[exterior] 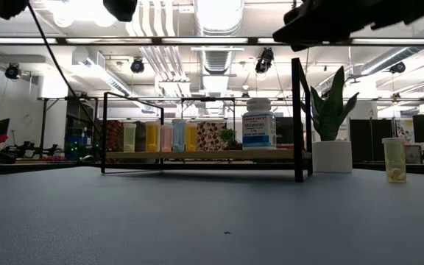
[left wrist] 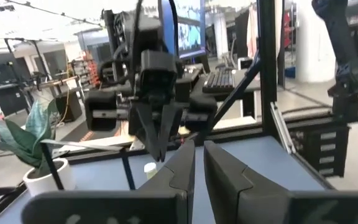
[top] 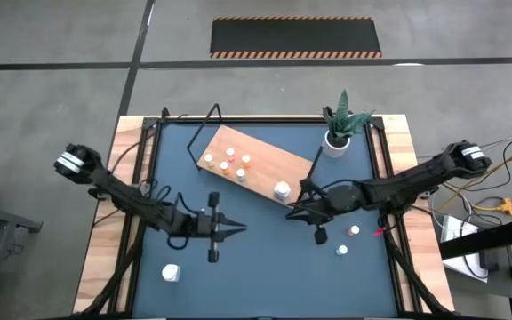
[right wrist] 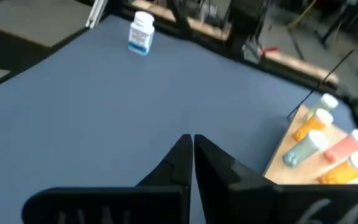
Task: Pick and place medicine bottles onto shelf by color
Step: Put the white pill bottle on the shelf
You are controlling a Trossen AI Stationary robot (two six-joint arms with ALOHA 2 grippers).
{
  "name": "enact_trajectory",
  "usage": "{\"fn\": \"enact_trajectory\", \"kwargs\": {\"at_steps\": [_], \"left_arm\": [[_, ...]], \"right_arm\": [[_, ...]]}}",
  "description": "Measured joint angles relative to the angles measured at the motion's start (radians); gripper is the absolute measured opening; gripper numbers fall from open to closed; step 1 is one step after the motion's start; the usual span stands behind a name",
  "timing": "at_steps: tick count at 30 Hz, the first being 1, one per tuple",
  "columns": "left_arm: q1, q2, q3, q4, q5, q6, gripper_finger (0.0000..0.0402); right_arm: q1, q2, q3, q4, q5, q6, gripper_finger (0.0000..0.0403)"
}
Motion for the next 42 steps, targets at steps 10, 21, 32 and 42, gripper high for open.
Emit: {"fn": "enact_trajectory", "kwargs": {"at_steps": [10,21,32,42], "left_arm": [[0.031,0.063,-0.001,0.117,-0.011,0.003,0.0017],[0.075,0.051,-0.001,0.122,-0.011,0.001,0.0017],[0.067,0.040,0.034,0.045,-0.013,-0.213,0.0017],[-0.030,0.046,0.405,-1.074,-0.083,-0.944,0.0017]], "right_arm": [[-0.002,0.052,-0.163,0.352,-0.002,-0.101,0.0009],[-0.002,0.065,-0.180,0.365,-0.003,-0.114,0.0009],[-0.002,0.065,-0.180,0.361,-0.003,-0.095,0.0009],[-0.002,0.064,-0.180,0.357,-0.002,-0.084,0.0009]]}}
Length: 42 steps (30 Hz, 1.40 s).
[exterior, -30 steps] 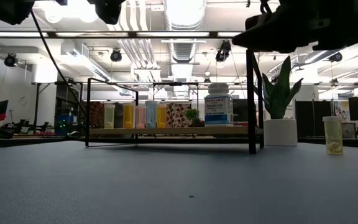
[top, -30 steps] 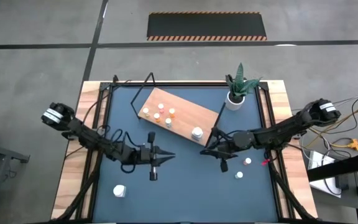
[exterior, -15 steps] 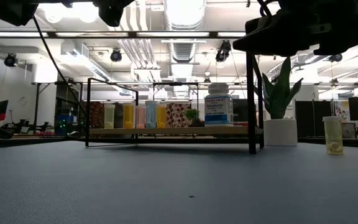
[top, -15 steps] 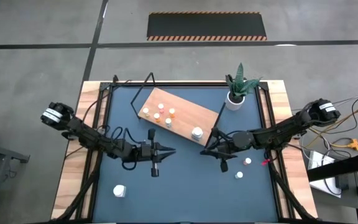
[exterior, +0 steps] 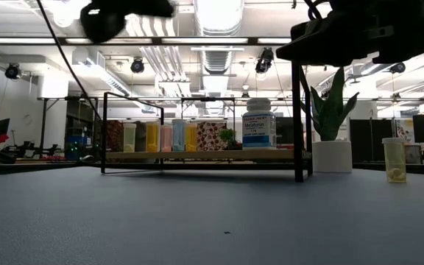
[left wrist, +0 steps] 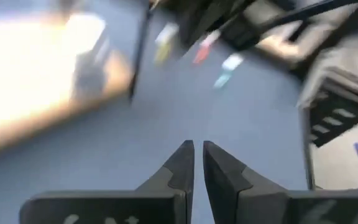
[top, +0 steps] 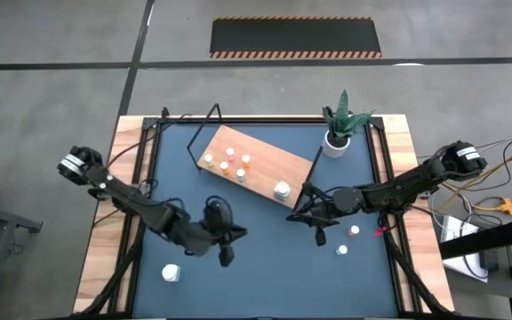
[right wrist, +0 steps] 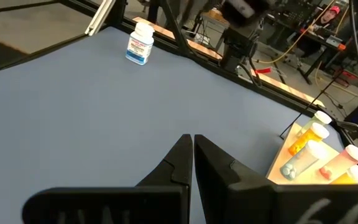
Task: Pick and place medicine bottles onto shelf by color
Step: Put the white pill bottle on the shelf
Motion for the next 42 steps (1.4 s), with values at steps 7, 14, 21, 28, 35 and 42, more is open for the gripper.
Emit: {"fn": "enact_trajectory", "kwargs": {"at_steps": [7,14,21,28,35,42], "left_arm": [[-0.043,0.103,0.261,-0.782,0.469,-0.839,0.0017],[-0.123,0.253,0.445,-0.880,0.712,-1.039,0.0017],[-0.274,0.268,0.458,-0.936,0.695,-1.372,0.0038],[-0.333,0.262,0.422,-1.068,0.662,-1.461,0.0127],[-0.339,0.260,0.342,-1.081,0.653,-1.460,0.0218],[-0.348,0.257,0.267,-0.997,0.675,-1.461,0.0259]], "right_arm": [[0.000,-0.001,0.000,-0.014,0.000,0.007,0.0009],[0.000,-0.001,0.000,-0.023,0.001,0.013,0.0009],[0.000,-0.001,-0.007,-0.027,0.001,0.017,0.0009],[0.000,-0.001,-0.008,-0.029,0.001,0.015,0.0009],[0.000,-0.001,-0.008,-0.029,0.001,0.015,0.0009],[0.000,-0.001,-0.009,-0.029,0.001,0.015,0.0009]]}}
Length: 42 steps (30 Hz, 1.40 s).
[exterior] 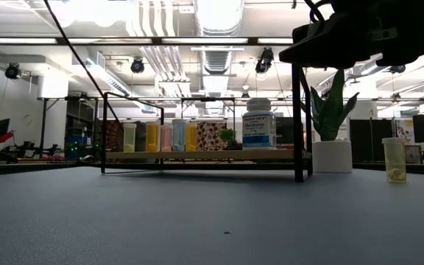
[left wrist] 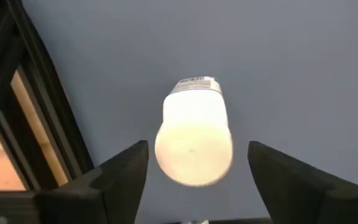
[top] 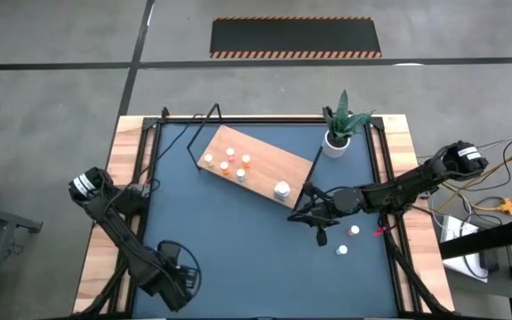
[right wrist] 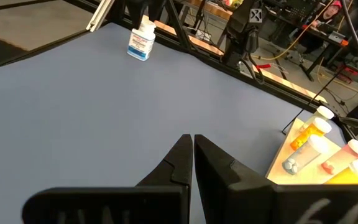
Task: Pick and place medicine bottles onto shelf by color
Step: Put the white pill bottle on the shelf
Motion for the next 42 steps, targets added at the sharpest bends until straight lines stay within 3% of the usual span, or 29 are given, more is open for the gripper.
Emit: {"fn": "enact_trajectory", "kwargs": {"at_steps": [7,15,22,33,42], "left_arm": [[-0.003,0.000,-0.080,0.101,0.001,0.025,0.0243],[-0.003,0.000,-0.081,0.113,0.001,0.110,0.0145],[-0.002,0.000,-0.055,0.120,0.002,0.133,0.0146],[0.113,0.000,0.179,0.125,0.002,0.459,0.0160],[0.242,0.000,0.299,0.164,-0.022,0.847,0.0162]], "right_arm": [[0.000,0.001,0.000,0.000,0.000,0.000,0.0009],[0.000,0.001,0.000,0.004,0.000,0.002,0.0009],[0.000,-0.003,-0.001,0.005,0.000,0.002,0.0009],[0.000,-0.090,-0.004,-0.021,-0.004,0.047,0.0009],[0.004,-0.238,-0.004,-0.100,-0.004,0.058,0.0009]]}}
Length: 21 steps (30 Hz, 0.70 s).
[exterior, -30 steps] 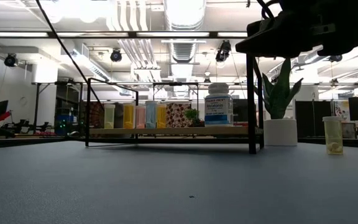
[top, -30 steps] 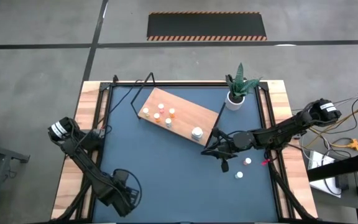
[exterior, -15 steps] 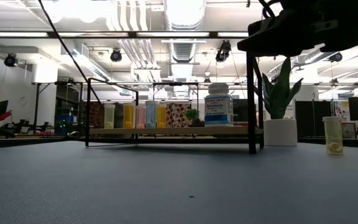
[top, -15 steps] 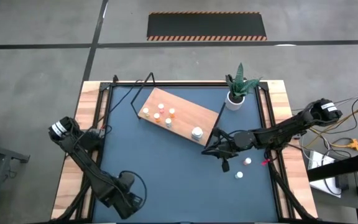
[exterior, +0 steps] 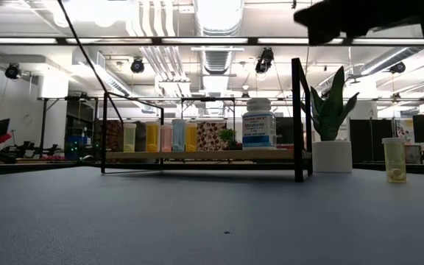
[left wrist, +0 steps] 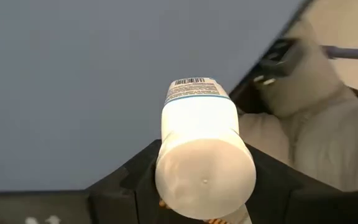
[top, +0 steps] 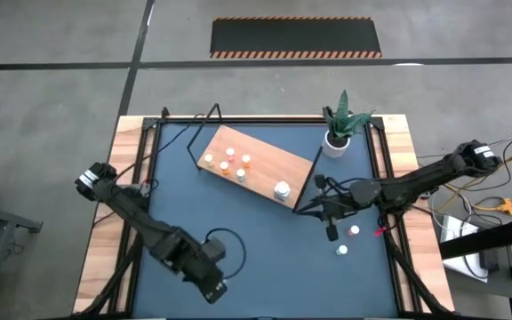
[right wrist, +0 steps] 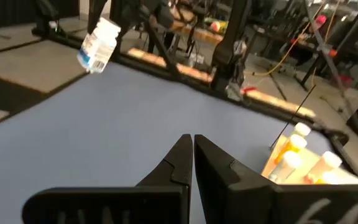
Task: Pick and place medicine bottles onto shelf by color
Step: Put the white pill bottle on the shelf
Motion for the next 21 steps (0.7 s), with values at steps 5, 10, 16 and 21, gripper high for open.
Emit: {"fn": "enact_trajectory", "kwargs": {"at_steps": [5,10,16,21], "left_arm": [[0.095,0.000,0.060,0.015,-0.005,0.258,0.0163],[0.202,0.000,0.119,0.014,-0.039,0.532,0.0163],[0.328,0.000,0.224,-0.011,-0.188,0.884,0.0163],[0.419,0.000,0.280,-0.018,-0.359,1.206,0.0163]], "right_arm": [[0.000,-0.104,0.001,-0.059,0.000,-0.019,0.0009],[0.000,-0.186,0.002,-0.146,0.000,-0.020,0.0009],[0.000,-0.220,0.002,-0.225,-0.024,-0.020,0.0009],[0.000,-0.220,0.002,-0.241,-0.023,-0.020,0.0009]]}}
